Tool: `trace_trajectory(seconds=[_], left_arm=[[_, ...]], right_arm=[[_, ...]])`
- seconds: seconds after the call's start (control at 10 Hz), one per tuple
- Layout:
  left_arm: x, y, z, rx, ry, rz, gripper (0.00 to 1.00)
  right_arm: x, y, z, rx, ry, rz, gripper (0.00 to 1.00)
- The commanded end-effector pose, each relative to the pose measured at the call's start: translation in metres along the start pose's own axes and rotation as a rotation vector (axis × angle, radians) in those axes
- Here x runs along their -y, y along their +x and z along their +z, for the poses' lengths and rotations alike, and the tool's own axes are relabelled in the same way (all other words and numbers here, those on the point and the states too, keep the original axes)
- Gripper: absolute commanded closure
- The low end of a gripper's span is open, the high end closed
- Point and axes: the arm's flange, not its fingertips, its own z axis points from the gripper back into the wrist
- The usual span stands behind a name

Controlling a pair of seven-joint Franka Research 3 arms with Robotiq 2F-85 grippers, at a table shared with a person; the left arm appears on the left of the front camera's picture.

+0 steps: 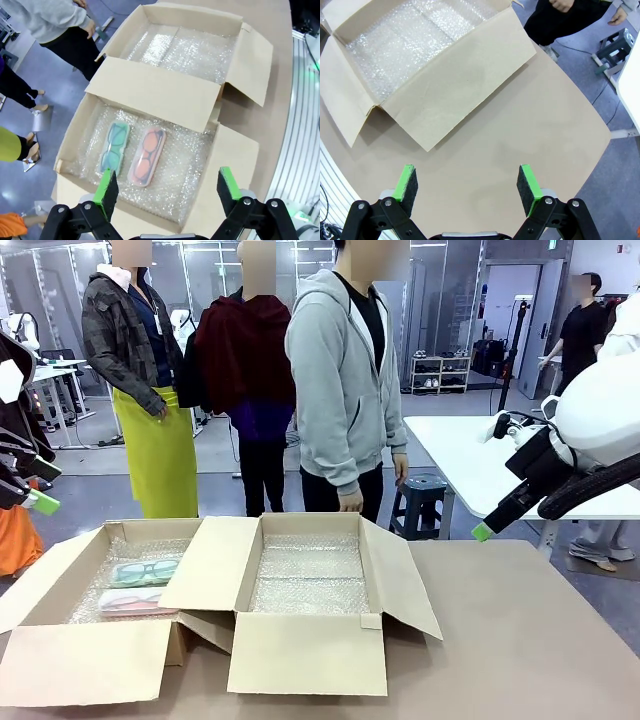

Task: Pack the glasses set securely to prepare it for shipping.
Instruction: Position the Package Box on the left side of the table.

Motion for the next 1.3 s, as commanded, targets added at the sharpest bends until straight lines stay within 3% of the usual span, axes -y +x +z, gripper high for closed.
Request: trace_trajectory(seconds=[0.0,1.2], left_arm=[[0.0008,0.0025,0.0035,-0.015,0.022,0.009,0.00],[0.0008,0.0025,0.0035,-0.015,0.022,0.009,0.00]], right_arm=[[-0.0009,0.0020,0.0007,-0.014,0.000,-0.009,0.00],[-0.0009,0.0020,0.0007,-0.014,0.000,-0.009,0.00]])
